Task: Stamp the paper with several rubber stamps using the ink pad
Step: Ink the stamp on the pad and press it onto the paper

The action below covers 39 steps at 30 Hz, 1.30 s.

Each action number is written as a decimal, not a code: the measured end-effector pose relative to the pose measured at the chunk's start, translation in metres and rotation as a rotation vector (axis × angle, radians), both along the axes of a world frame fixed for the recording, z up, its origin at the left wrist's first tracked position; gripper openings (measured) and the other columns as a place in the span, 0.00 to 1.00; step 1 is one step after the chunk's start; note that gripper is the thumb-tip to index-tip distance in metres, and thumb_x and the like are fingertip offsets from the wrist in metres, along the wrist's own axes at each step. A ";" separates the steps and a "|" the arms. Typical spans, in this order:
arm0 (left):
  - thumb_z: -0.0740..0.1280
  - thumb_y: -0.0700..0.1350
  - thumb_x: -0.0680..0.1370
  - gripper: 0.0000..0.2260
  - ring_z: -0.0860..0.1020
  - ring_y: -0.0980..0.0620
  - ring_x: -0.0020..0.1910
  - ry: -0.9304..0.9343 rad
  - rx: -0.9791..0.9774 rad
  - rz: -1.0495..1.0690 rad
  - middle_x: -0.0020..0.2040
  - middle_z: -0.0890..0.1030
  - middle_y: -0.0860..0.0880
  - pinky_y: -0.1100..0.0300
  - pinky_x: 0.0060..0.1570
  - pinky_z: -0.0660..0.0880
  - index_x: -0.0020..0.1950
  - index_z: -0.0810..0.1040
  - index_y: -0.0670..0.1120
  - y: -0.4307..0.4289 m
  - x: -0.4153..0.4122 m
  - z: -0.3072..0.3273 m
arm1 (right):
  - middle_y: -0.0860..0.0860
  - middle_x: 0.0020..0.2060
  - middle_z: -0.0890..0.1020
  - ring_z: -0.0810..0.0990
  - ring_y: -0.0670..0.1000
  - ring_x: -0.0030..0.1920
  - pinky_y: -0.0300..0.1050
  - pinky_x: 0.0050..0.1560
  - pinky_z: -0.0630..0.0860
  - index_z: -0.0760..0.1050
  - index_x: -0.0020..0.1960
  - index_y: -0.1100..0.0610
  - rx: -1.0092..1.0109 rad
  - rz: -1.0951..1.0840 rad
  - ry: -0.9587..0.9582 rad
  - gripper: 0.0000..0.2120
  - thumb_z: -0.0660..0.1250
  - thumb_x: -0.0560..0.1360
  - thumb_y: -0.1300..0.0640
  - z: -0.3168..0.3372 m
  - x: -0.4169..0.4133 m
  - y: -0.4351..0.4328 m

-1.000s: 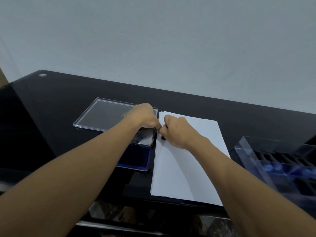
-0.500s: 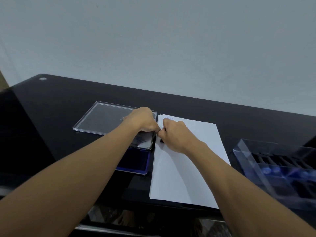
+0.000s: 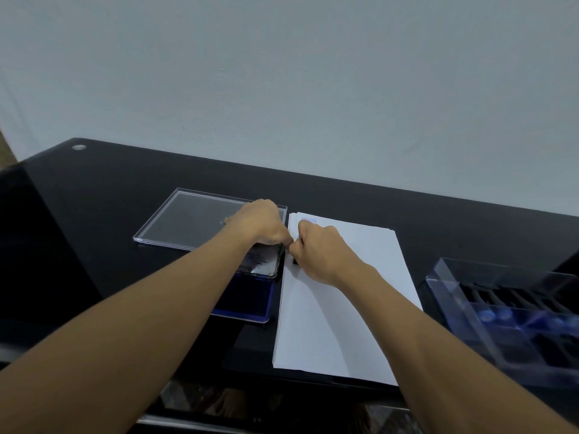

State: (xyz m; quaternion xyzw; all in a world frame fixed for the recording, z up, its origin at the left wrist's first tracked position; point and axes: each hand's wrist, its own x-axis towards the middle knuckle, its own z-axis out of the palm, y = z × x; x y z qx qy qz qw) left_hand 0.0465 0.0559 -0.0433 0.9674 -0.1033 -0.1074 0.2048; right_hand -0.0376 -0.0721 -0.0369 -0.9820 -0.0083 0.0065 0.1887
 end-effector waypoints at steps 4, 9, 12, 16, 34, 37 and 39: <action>0.71 0.60 0.54 0.21 0.79 0.42 0.48 0.001 0.008 -0.001 0.44 0.79 0.47 0.38 0.55 0.77 0.39 0.78 0.47 0.000 0.000 0.000 | 0.52 0.34 0.70 0.67 0.50 0.33 0.45 0.29 0.59 0.58 0.37 0.52 -0.003 0.004 -0.011 0.17 0.58 0.82 0.50 -0.001 -0.001 0.000; 0.70 0.59 0.54 0.21 0.79 0.41 0.49 0.003 0.014 -0.011 0.44 0.79 0.47 0.35 0.56 0.76 0.39 0.78 0.47 0.000 0.000 0.001 | 0.53 0.34 0.70 0.67 0.50 0.33 0.45 0.29 0.59 0.58 0.37 0.52 -0.010 0.004 -0.019 0.17 0.58 0.82 0.50 -0.003 -0.001 0.000; 0.70 0.59 0.54 0.21 0.79 0.41 0.48 0.006 0.008 -0.006 0.43 0.79 0.47 0.37 0.56 0.77 0.39 0.78 0.47 0.000 -0.002 0.002 | 0.52 0.34 0.69 0.66 0.50 0.33 0.45 0.29 0.59 0.57 0.37 0.52 -0.018 0.002 -0.022 0.18 0.58 0.82 0.49 -0.004 -0.001 0.000; 0.70 0.58 0.55 0.20 0.79 0.42 0.48 0.008 -0.004 0.001 0.43 0.80 0.48 0.37 0.56 0.77 0.39 0.79 0.47 0.000 -0.002 0.002 | 0.52 0.34 0.69 0.66 0.49 0.33 0.44 0.29 0.59 0.58 0.37 0.52 -0.014 -0.010 -0.021 0.18 0.58 0.82 0.50 -0.005 0.002 0.000; 0.70 0.58 0.58 0.18 0.79 0.46 0.47 0.024 -0.026 0.013 0.43 0.81 0.50 0.39 0.57 0.76 0.42 0.80 0.48 0.000 -0.008 0.002 | 0.53 0.34 0.69 0.65 0.50 0.33 0.45 0.29 0.59 0.57 0.37 0.52 0.018 -0.044 -0.035 0.17 0.58 0.82 0.52 -0.007 0.000 0.001; 0.69 0.57 0.61 0.16 0.78 0.46 0.47 0.023 -0.036 0.018 0.44 0.80 0.50 0.39 0.58 0.75 0.43 0.79 0.48 0.000 -0.010 0.003 | 0.53 0.34 0.69 0.66 0.50 0.33 0.45 0.29 0.59 0.57 0.37 0.53 0.024 -0.041 -0.036 0.16 0.58 0.81 0.53 -0.006 -0.001 0.002; 0.70 0.54 0.65 0.14 0.78 0.45 0.48 0.013 -0.053 0.029 0.44 0.80 0.49 0.39 0.59 0.74 0.43 0.78 0.47 0.001 -0.011 0.004 | 0.52 0.34 0.68 0.65 0.50 0.33 0.45 0.29 0.58 0.57 0.37 0.52 0.024 -0.041 -0.035 0.16 0.57 0.81 0.53 -0.006 -0.001 0.002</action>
